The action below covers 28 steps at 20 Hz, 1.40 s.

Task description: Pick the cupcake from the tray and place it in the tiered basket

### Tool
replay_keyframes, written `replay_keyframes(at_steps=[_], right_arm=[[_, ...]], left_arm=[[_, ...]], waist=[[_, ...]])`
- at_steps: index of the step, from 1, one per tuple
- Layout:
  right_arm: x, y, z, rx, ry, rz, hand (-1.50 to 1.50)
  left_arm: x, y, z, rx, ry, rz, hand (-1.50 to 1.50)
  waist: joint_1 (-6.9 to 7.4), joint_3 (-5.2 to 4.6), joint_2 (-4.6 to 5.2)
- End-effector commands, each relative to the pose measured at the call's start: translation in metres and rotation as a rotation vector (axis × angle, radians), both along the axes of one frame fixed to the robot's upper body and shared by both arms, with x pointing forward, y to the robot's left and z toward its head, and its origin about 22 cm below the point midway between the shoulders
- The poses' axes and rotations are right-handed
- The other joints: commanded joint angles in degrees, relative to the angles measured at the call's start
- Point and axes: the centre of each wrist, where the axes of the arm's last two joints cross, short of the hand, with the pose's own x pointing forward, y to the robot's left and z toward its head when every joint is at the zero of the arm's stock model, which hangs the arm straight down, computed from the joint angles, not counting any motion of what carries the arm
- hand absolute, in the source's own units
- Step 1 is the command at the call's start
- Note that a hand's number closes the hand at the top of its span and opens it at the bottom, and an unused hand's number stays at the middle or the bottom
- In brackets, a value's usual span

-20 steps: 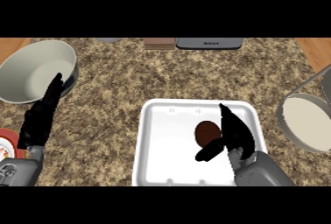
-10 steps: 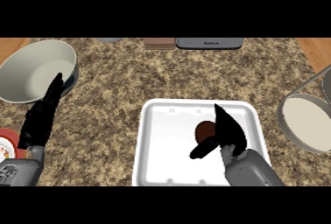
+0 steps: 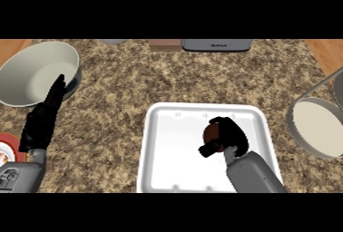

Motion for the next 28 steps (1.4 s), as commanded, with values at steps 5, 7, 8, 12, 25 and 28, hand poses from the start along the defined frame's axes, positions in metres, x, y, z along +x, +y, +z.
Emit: replay_keyframes(at_steps=[5, 7, 8, 12, 25, 28], right_arm=[[-0.001, 0.019, -0.001, -0.119, 0.069, 0.151, 1.50], [0.010, 0.030, 0.008, -0.094, 0.042, 0.108, 1.50], [0.003, 0.019, 0.017, -0.044, 0.026, 0.067, 1.50], [0.021, 0.026, 0.008, -0.023, -0.044, -0.052, 1.50], [0.124, -0.002, 0.105, -0.254, -0.594, -0.581, 1.50], [0.136, -0.005, 0.135, -0.366, -0.741, -0.627, 1.50]], left_arm=[[0.008, -0.015, -0.002, 0.000, 0.017, -0.003, 0.00], [-0.006, 0.008, -0.007, 0.004, 0.025, 0.009, 0.00], [-0.013, 0.007, -0.014, 0.013, 0.004, 0.005, 0.00], [0.006, -0.014, 0.005, -0.010, 0.000, -0.011, 0.00], [0.011, -0.017, 0.002, 0.002, -0.020, -0.026, 0.00], [0.007, -0.012, 0.008, 0.015, -0.007, -0.045, 0.00]], waist=[[-0.21, 0.31, 0.30], [0.07, 0.31, 0.31], [-0.12, 0.30, 0.25], [0.18, 0.33, 0.41], [2.05, 0.19, 1.05], [2.35, 0.18, 0.54]])
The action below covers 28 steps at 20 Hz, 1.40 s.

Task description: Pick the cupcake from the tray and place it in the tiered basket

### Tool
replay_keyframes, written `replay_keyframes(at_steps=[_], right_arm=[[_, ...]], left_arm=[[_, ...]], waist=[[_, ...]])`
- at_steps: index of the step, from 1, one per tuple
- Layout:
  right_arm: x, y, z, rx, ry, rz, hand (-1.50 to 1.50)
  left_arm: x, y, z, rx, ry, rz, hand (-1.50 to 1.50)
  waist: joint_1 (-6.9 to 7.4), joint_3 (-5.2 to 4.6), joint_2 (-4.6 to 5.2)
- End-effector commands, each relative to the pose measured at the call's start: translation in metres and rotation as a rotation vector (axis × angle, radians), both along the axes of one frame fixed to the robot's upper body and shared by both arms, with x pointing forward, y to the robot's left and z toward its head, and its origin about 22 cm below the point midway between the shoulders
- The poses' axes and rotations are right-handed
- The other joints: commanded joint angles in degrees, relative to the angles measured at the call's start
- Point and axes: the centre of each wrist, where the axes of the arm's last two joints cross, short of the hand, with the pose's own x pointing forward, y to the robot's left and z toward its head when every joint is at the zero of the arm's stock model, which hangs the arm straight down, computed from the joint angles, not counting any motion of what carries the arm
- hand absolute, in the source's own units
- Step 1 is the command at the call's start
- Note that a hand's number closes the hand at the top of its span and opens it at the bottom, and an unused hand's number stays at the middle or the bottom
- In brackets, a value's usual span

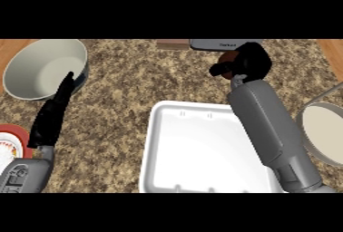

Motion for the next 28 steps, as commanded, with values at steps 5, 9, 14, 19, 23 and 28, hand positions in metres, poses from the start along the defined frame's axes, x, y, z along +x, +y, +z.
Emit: replay_keyframes(at_steps=[5, 9, 14, 19, 23, 28], right_arm=[[0.021, 0.021, 0.083, -0.142, -0.337, -0.275, 1.50], [0.030, 0.009, 0.105, -0.276, -0.322, -0.363, 1.50], [0.034, -0.012, 0.127, -0.352, -0.209, -0.386, 1.50], [0.026, -0.036, 0.155, -0.234, -0.272, -0.363, 1.50], [0.026, -0.054, 0.160, -0.332, -0.214, -0.342, 1.50], [0.032, -0.101, 0.141, -0.489, -0.086, -0.422, 1.50]], left_arm=[[-0.001, -0.010, -0.006, -0.011, 0.030, 0.003, 0.00], [-0.003, 0.000, -0.015, 0.003, 0.006, 0.034, 0.00], [-0.006, 0.004, -0.009, 0.006, 0.023, 0.053, 0.00], [-0.024, 0.016, -0.007, -0.008, 0.023, 0.035, 0.00], [-0.019, 0.018, -0.008, 0.007, 0.025, 0.048, 0.00], [-0.018, 0.009, -0.016, -0.014, 0.031, 0.050, 0.00]], waist=[[-1.22, -0.04, -0.52], [-1.67, -0.03, -0.48], [-2.56, 0.07, -0.80], [-2.53, 0.12, -1.11], [-2.58, 0.10, -0.92], [-3.00, 0.07, -0.86]])
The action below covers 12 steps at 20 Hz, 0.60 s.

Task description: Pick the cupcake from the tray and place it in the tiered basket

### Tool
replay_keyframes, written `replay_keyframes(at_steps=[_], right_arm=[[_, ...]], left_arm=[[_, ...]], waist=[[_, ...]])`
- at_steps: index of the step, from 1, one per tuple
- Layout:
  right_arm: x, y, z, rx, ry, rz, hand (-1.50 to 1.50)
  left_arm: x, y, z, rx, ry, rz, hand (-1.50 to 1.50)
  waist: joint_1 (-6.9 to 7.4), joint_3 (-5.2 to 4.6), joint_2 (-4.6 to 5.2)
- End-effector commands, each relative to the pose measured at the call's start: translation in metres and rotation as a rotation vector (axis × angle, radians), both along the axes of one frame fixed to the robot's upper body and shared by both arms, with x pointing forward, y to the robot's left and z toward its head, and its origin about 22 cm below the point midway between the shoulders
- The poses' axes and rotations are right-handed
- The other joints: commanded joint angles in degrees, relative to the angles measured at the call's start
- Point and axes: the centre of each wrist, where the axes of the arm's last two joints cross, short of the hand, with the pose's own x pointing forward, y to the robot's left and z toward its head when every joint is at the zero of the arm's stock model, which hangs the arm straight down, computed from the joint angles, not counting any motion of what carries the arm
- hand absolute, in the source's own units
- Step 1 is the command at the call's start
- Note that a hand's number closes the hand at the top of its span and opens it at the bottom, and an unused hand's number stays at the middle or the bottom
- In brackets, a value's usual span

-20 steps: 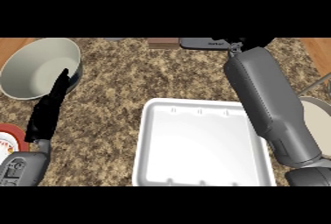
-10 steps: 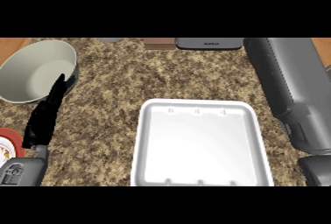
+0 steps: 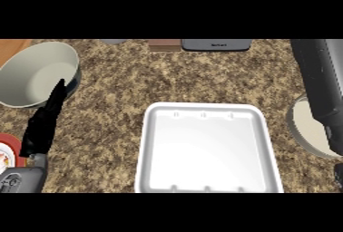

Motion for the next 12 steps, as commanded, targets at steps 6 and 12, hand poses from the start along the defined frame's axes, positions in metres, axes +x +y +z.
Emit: replay_keyframes(at_steps=[6, 12], right_arm=[[-0.006, -0.079, -0.013, -0.132, 0.264, -0.286, 1.50], [-0.035, -0.103, -0.013, -0.107, 0.303, -0.233, 1.50]], left_arm=[[0.012, -0.003, 0.010, -0.015, -0.011, 0.005, 0.00], [-0.003, -0.006, 0.002, -0.003, 0.006, 0.008, 0.00]], waist=[[-0.57, 0.00, 0.06], [-0.54, 0.01, -0.14]])
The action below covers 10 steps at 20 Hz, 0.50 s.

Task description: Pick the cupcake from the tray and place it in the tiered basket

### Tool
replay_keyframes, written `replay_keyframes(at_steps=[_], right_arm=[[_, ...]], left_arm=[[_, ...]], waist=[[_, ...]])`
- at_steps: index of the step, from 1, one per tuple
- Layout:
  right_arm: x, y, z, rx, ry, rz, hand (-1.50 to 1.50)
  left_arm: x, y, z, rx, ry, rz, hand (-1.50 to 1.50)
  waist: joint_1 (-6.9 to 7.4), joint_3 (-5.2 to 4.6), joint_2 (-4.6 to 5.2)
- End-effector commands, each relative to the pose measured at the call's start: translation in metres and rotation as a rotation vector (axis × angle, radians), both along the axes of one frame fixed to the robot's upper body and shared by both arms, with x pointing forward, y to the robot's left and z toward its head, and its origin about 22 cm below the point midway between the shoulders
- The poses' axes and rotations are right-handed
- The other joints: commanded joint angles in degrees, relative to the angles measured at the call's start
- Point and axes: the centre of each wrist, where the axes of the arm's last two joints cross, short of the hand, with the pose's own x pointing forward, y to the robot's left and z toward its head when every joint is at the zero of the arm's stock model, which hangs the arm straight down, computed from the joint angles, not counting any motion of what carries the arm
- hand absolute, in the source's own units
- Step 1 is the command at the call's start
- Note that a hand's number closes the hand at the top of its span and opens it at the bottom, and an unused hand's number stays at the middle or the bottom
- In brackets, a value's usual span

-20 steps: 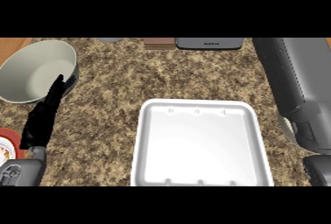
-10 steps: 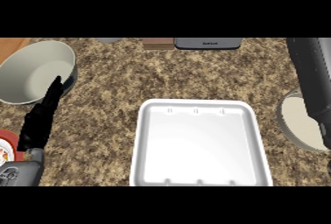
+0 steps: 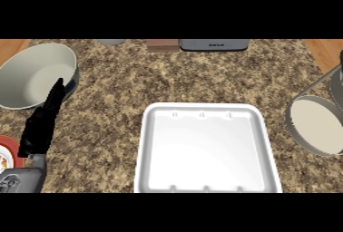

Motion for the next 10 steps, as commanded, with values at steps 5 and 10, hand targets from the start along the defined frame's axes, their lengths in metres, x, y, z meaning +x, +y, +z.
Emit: replay_keyframes(at_steps=[5, 10], right_arm=[[-0.036, -0.042, -0.001, 0.121, 0.041, 0.033, 1.50], [-0.057, -0.050, -0.032, 0.215, 0.015, 0.037, 1.50]], left_arm=[[-0.005, 0.006, -0.008, -0.006, -0.002, 0.002, 0.00], [0.005, 0.016, -0.003, 0.006, 0.007, -0.004, 0.00]], waist=[[0.30, -0.01, 0.15], [0.10, 0.01, 0.14]])
